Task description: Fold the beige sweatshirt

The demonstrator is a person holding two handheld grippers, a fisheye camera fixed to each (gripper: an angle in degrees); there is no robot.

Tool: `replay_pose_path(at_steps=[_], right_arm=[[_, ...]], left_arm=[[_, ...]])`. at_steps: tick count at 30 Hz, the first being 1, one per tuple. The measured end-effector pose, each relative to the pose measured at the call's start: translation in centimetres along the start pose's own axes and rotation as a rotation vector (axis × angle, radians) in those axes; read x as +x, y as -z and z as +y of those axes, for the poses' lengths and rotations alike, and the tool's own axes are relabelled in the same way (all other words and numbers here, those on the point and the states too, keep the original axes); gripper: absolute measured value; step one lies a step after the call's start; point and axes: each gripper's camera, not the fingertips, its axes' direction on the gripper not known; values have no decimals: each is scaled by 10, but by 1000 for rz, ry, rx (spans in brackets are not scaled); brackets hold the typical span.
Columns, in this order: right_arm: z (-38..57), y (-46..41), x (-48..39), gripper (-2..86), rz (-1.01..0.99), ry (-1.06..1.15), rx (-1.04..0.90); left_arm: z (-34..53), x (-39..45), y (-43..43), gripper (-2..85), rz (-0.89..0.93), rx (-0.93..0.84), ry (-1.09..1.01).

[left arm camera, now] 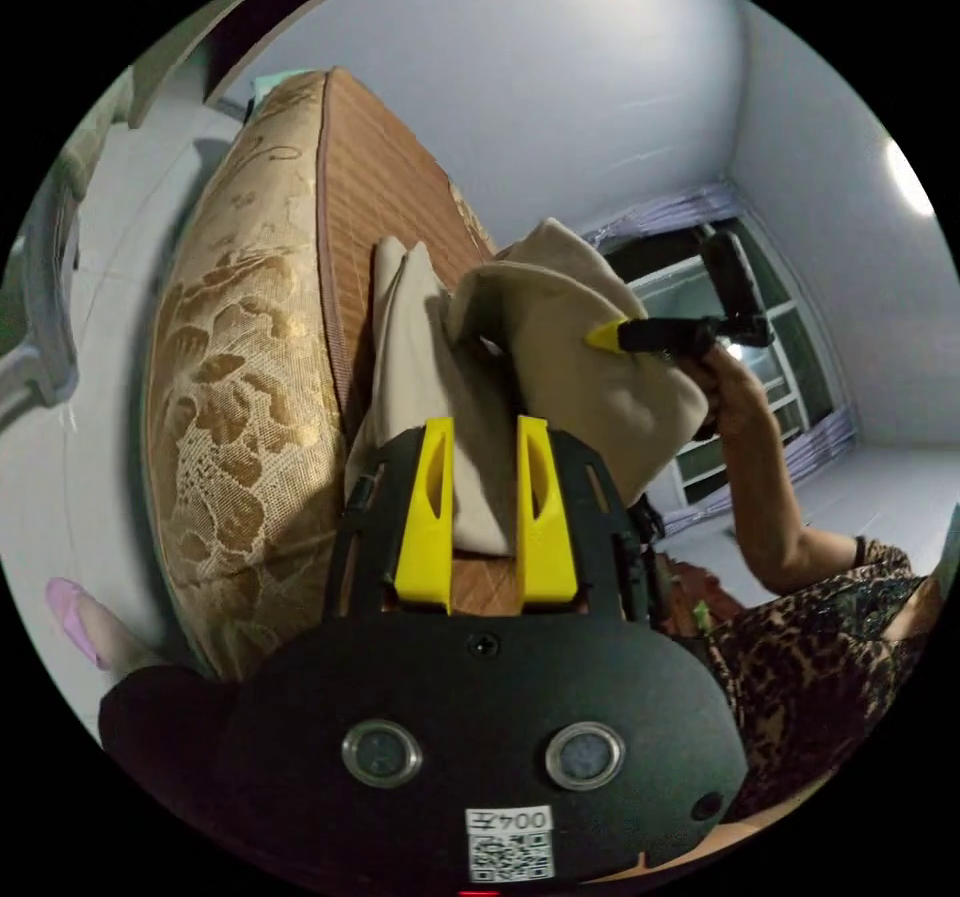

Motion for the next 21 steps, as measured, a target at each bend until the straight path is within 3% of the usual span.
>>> replay_pose_path(at_steps=[4,7,9,13,17,21], right_arm=[[-16,-34,-11,100,-39,15,-52],[-6,-33,-4,110,-194,57,21],[21,-18,16,113,-284,59,124],[81,-14,55,114,-188,7,224],[160,-51,105,109,-251,-79,284],[226,-84,128,91,-321,-140,390]], left_arm=[[-9,-16,20,105,71,23,54],[-15,-19,30,111,92,24,66],[-18,-20,37,116,98,25,77],[-21,-22,43,126,144,30,109],[-20,-27,43,150,279,77,191],[-24,-13,25,178,261,9,194]])
